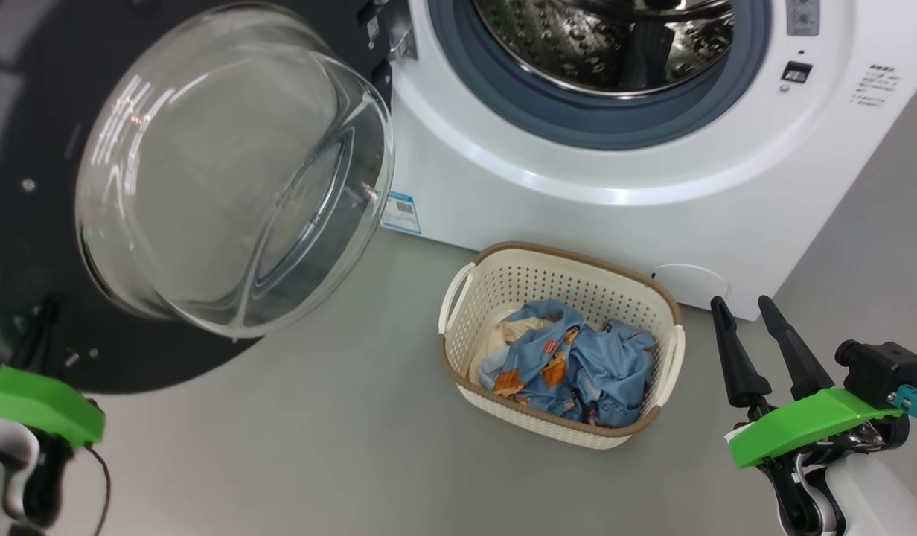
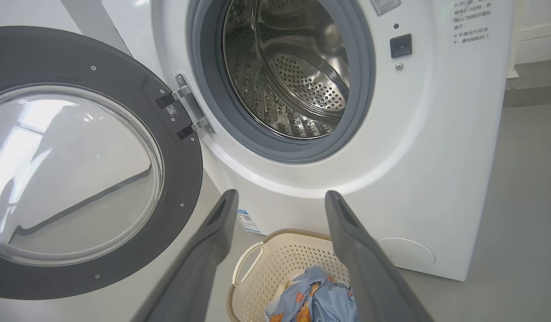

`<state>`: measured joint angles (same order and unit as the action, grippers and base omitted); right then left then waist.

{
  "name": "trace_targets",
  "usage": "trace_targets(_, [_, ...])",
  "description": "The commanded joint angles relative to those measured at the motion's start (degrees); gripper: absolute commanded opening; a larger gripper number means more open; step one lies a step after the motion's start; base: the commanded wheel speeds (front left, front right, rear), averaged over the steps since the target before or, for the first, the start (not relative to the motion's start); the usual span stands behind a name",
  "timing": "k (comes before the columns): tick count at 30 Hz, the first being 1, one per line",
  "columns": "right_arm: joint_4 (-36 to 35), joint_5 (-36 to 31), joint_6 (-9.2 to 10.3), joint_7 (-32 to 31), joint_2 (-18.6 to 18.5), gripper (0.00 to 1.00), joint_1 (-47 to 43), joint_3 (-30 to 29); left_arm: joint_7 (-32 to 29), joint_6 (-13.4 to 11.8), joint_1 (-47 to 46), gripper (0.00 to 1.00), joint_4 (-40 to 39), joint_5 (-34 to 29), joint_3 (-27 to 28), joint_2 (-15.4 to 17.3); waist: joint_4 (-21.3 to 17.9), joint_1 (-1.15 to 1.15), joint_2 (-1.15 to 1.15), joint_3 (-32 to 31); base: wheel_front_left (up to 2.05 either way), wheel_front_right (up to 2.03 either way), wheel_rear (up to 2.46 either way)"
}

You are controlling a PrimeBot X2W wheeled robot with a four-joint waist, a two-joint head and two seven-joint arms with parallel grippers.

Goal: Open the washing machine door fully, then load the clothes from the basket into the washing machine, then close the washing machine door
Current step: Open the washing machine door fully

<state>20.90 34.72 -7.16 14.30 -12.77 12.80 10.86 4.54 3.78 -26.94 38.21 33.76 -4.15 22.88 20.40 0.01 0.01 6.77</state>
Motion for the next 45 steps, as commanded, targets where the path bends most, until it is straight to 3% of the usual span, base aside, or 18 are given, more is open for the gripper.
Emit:
trace_targets(1, [-1.4,-0.5,-0.33,0.7,-0.5,1.00,2.0,0.9,0.7,-0.1,-3.6,0.00,0.4,0.4,2.7,4.5,0.9,0.00,-0.01,1.1,0.00,0.00,0.00])
trace_targets(15, [-0.8,-1.5,-0.33,0.7,-0.6,1.00,5.1,0.9,3.5,2.4,-16.6,0.00,14.0,0.2,0.6,6.0,4.1,0.00,-0.01,5.9,0.00,0.00,0.00])
trace_targets(28, [0.2,-1.1,-0.33,0.7,-0.3,1.00,6.5,1.8,6.2,3.4,-24.5,0.00,23.9,-0.6,-2.8,5.8,5.1,0.00,-0.01,5.9,0.00,0.00,0.00])
trace_targets(36, [0.1,-0.8,-0.33,0.7,-0.2,1.00,6.0,1.6,7.5,3.7,-24.7,0.00,26.3,0.4,-4.7,5.7,4.6,0.00,-0.01,5.3,0.00,0.00,0.00])
trace_targets(45, [0.1,-0.3,-0.33,0.7,0.3,1.00,4.4,1.1,8.2,3.7,-20.7,0.00,22.9,3.9,-9.0,6.0,4.1,0.00,-0.01,2.6,0.00,0.00,0.00])
